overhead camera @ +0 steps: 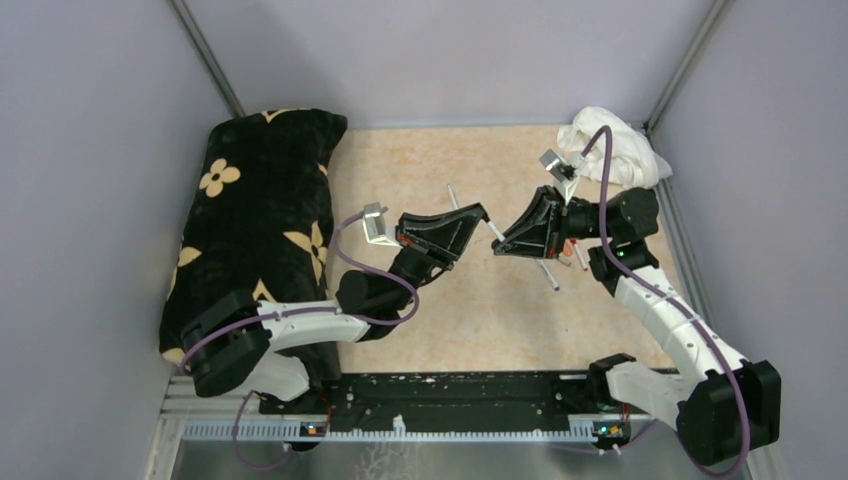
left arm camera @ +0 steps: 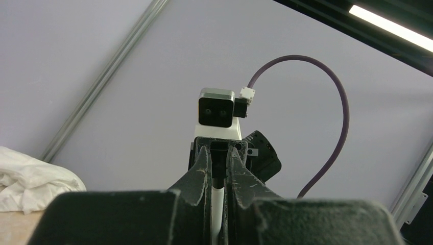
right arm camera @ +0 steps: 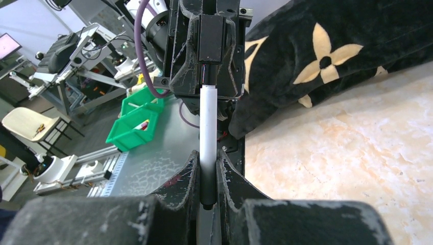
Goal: Insert the pens into the pen caps
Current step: Insert the pen cap onto the pen.
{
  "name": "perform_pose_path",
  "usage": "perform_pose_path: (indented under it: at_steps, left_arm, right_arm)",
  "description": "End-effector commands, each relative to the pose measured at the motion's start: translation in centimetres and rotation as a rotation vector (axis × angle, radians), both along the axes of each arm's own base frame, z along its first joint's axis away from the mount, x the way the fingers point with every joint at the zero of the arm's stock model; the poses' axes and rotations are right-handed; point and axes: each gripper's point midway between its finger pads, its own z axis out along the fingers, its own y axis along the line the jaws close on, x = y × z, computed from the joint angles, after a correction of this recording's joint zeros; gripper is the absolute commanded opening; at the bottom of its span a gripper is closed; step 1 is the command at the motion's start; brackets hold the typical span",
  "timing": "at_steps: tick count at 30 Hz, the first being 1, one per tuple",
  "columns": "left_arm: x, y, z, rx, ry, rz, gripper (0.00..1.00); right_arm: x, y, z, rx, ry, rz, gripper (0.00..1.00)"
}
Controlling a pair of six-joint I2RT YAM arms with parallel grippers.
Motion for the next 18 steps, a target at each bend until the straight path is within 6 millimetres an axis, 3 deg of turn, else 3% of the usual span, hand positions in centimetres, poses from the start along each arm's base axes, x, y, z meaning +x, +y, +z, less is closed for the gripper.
perform_pose_path:
  at_steps: [1, 9, 18]
  left_arm:
    - [-2.8, 1.8, 1.8, -0.151, -0.094, -0.064, 0.08]
    - [-2.6, 3.0, 1.8, -0.156, -0.075, -0.026, 0.28]
    - [-2.4, 3.8, 1.1, -0.089, -0.039, 0.006, 0.61]
  right_arm:
    - [1.4, -0.2, 2.3, 0.068, -0.127, -0.103, 0.00]
    - [1.0, -0.3, 0.7, 0.037, -0.144, -0.092, 0.00]
    - [0.4, -0.5, 0.1, 0.023, -0.160, -0.073, 0.00]
